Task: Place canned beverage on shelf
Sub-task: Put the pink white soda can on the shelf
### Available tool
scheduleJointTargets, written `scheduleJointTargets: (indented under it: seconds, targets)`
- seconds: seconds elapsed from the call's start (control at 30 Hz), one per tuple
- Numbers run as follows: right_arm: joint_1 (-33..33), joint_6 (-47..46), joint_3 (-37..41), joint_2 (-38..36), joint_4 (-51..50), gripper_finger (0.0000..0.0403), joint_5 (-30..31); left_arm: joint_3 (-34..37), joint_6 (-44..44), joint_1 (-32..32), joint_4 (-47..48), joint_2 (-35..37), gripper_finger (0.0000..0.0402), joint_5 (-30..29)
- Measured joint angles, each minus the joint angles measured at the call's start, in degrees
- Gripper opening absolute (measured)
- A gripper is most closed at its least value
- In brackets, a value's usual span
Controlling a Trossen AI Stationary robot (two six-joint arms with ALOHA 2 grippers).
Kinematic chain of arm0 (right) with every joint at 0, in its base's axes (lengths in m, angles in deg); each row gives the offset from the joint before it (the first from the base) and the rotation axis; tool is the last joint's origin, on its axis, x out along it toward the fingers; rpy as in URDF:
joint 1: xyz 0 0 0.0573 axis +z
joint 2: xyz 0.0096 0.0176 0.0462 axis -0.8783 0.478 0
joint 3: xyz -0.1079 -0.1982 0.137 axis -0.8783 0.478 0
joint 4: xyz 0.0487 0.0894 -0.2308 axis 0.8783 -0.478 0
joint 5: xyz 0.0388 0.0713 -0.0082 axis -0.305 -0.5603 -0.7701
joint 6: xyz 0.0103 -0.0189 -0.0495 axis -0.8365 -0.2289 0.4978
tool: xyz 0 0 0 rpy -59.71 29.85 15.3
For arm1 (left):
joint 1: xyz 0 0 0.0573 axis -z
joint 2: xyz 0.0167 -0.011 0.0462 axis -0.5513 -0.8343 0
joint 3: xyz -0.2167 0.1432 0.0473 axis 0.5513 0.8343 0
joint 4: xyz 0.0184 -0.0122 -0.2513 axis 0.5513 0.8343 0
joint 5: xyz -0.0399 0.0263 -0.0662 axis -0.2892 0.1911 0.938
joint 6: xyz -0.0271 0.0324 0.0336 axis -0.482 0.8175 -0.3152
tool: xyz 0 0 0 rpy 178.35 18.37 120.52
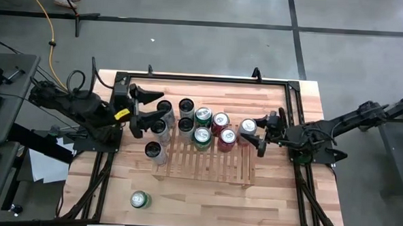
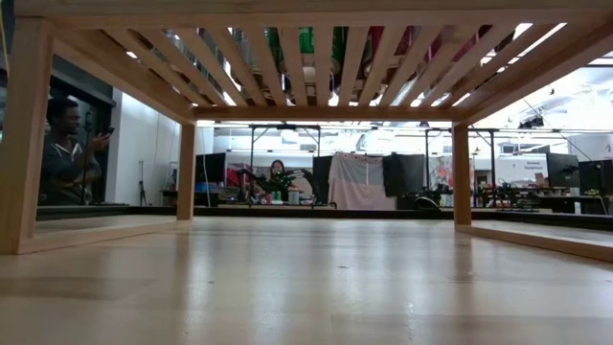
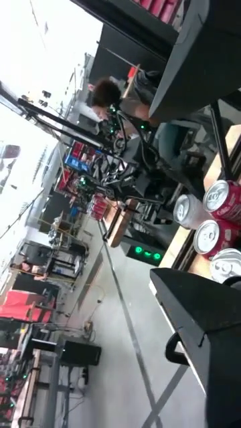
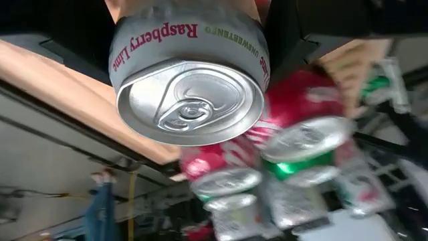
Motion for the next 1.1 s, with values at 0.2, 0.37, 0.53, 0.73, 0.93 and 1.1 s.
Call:
scheduleJointTargets:
  seconds: [0.2, 0.37, 0.53, 0.73, 0.93, 1.1]
  targets:
    - [-2.3, 3.0, 0.1, 0.6, 0.8, 0.028, 0.0, 0.0, 0.5, 0.0, -0.1, 0.0, 0.0364, 0.0]
    - [-3.1, 3.2, 0.1, 0.6, 0.9, 0.0304, -3.9, 0.0, 0.5, 0.0, 0.0, 0.0, 0.0364, 0.5]
    - [-3.1, 3.4, 0.1, 0.6, 1.4, 0.034, -5.2, 0.0, 1.0, 0.0, 0.1, 0.0, 0.0364, 0.6]
    - [-3.1, 2.0, 0.1, 0.6, 1.5, 0.035, -5.5, 0.0, 1.0, 0.0, 0.2, 0.0, 0.0364, 0.6]
    - [-3.1, 5.1, 0.1, 0.6, 0.5, 0.0352, -6.1, 0.0, 1.0, 0.0, 0.2, 0.0, 0.0364, 0.6]
    - [-3.1, 9.9, 0.1, 0.0, 0.8, 0.0353, -7.0, 0.0, 1.0, 0.0, -0.2, 0.0, 0.0364, 0.6]
